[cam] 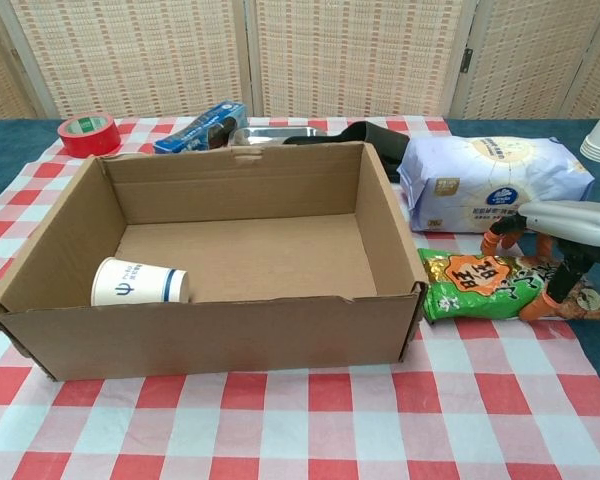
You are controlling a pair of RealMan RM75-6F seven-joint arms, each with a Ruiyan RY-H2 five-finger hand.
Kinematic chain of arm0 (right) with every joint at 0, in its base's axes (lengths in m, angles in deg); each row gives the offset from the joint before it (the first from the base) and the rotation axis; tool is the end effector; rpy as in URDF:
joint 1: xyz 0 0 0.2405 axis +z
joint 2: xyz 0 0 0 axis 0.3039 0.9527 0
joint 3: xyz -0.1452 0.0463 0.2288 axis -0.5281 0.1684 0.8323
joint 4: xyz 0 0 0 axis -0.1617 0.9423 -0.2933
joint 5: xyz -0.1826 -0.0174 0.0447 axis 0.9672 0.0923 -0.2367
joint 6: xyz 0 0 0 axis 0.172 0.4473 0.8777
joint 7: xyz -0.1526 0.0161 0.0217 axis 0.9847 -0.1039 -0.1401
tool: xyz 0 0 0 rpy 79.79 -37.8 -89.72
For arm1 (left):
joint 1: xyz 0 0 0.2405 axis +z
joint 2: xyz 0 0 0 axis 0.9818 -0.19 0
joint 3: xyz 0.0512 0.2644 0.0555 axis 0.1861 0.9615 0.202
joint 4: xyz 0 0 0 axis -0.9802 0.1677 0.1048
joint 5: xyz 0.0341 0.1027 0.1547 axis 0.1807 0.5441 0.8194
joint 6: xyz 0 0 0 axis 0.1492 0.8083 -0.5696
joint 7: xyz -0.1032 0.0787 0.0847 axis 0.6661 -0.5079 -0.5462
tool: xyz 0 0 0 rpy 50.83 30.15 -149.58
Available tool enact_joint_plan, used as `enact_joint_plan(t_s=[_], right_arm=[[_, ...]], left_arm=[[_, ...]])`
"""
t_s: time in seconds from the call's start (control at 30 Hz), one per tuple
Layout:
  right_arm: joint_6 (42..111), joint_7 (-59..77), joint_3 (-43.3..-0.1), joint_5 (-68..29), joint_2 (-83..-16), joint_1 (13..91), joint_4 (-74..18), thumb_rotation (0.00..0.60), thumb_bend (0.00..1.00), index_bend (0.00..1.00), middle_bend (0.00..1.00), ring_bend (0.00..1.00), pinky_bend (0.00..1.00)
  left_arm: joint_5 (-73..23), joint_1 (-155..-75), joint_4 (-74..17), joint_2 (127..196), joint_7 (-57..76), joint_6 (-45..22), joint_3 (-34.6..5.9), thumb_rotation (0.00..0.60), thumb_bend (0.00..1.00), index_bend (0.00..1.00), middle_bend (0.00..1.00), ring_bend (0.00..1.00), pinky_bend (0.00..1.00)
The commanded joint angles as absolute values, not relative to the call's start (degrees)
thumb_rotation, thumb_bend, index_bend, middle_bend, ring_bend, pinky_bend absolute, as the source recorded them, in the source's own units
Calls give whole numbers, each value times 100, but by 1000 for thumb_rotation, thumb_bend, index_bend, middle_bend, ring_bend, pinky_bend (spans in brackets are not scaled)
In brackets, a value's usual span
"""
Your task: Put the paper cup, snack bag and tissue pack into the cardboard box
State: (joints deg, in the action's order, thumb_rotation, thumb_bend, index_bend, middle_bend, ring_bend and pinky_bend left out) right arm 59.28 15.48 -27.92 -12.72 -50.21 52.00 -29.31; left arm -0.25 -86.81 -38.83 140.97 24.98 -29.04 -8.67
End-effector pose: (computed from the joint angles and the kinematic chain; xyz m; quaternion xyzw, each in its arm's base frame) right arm -0.2713 -0.3360 0.0156 0.7367 -0.4569 0.2696 0.4193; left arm -0.3452 0.2105 0.2067 -0.5914 -0.4092 -0.4034 0.5657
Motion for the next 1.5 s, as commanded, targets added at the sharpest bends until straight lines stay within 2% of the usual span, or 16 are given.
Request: enact_joint_plan(t_s=[0.03,0.13,0.23,0.43,0.63,0.87,1.1,1.23,1.5], right_arm=[[6023,1565,-2784,-1207,-5042,5182,-2902,600,53,533,310,327,552],[6132,1588,-2782,-1152,-5050,5151,-2887,600,92,668,365,396,623],[6248,1625,-2784,-1097,-5054,5115,-2884,600,140,754,420,464,695],[6585,1576,-2773,-874,-5018,5015,-2948,600,253,864,503,563,792],[6760,1626,-2735,-788,-4821,4973,-3249,600,275,879,518,588,815],[7430,2339,-2272,-716,-3774,4976,-4812,600,275,880,521,589,815],[7538,3143,-1718,-1049,-3197,5292,-6019,600,275,880,523,593,815],[7482,3338,-1479,-1085,-3395,5632,-6232,600,274,880,523,593,815],[7053,3027,-1222,-1154,-4534,6495,-5735,600,274,880,523,593,815]], left_arm=[[-31,-8686,-3881,14100,2489,-2892,-868,600,221,0,0,0,0],[-33,-8687,-3881,14099,2486,-2885,-865,600,221,0,0,0,0],[-32,-8681,-3889,14096,2487,-2900,-868,600,220,0,0,0,0],[-17,-8681,-3886,14097,2491,-2905,-863,600,221,0,0,0,0],[-16,-8682,-3882,14095,2497,-2902,-861,600,220,0,0,0,0],[-13,-8677,-3898,14088,2492,-2913,-861,600,221,0,0,0,0],[14,-8684,-3917,14100,2433,-2910,-847,600,221,0,0,0,0],[26,-8686,-3927,14110,2387,-2908,-838,600,221,0,0,0,0],[16,-8690,-3937,14122,2334,-2904,-840,600,222,0,0,0,0]])
